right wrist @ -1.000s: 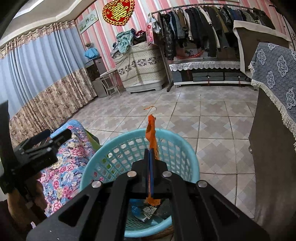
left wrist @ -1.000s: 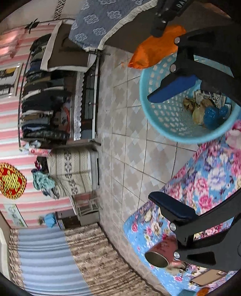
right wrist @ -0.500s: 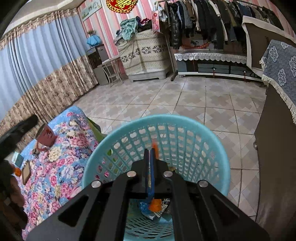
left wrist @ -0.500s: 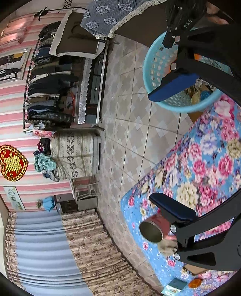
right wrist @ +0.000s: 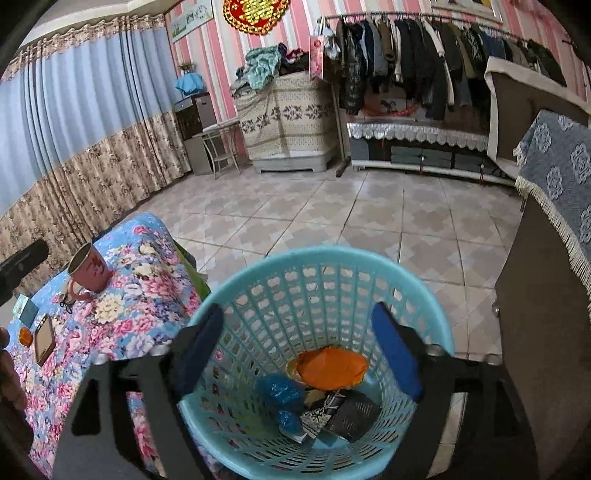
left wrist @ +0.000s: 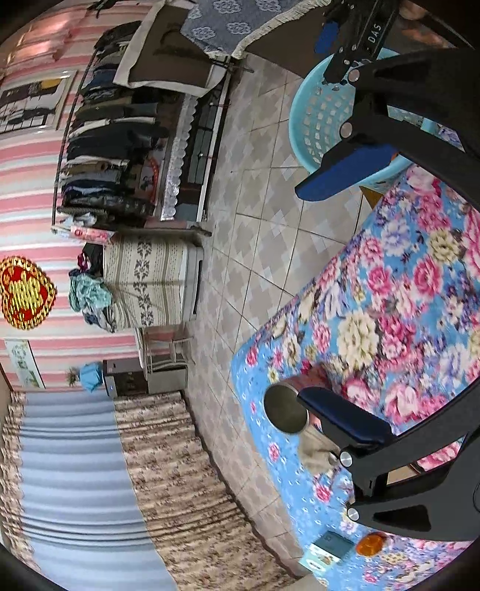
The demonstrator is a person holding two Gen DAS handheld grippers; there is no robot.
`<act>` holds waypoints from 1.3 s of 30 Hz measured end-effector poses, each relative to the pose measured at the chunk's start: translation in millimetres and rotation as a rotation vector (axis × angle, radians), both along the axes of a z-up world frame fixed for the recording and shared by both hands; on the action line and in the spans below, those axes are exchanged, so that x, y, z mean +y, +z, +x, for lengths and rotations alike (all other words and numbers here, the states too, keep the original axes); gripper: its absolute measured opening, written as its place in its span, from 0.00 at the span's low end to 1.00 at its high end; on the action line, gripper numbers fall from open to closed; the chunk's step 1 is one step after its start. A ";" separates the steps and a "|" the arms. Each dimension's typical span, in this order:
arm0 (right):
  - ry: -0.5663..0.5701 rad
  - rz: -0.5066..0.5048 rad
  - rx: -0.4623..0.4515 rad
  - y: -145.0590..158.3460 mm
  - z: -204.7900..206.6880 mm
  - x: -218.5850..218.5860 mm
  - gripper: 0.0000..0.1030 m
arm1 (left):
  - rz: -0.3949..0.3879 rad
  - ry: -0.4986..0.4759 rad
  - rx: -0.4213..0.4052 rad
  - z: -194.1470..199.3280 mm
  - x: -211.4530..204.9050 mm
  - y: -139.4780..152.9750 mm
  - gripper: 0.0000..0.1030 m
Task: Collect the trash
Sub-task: 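Move both tools back over the bed, then grasp the orange peel with the left tool while the right tool grasps the grey-green cloth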
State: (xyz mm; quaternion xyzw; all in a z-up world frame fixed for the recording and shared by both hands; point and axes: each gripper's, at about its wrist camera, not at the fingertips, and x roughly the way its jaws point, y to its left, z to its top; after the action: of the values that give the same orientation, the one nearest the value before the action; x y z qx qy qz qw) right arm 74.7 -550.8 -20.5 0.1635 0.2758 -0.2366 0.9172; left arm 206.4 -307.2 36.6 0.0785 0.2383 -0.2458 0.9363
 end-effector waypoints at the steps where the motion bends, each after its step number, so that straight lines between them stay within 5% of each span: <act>1: -0.004 -0.015 -0.004 3.4 -0.5 3.1 0.87 | -0.007 0.010 -0.001 -0.5 6.2 1.8 0.95; 12: 0.015 -0.069 -0.058 28.1 5.0 47.7 0.96 | -0.021 0.140 -0.005 -3.6 92.7 12.1 0.95; 23: 0.147 -0.089 -0.127 45.4 32.1 127.3 0.96 | -0.008 0.341 -0.033 -2.0 211.6 14.7 0.95; 39: 0.365 -0.119 -0.067 24.3 97.2 245.8 0.96 | 0.050 0.586 0.017 24.2 340.3 -30.0 0.95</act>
State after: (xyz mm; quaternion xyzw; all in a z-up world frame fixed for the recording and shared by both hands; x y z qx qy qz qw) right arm 171.9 -305.1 3.8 0.0641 0.2556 -0.0767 0.9616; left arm 230.7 33.2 6.6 0.0271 0.2645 0.0406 0.9632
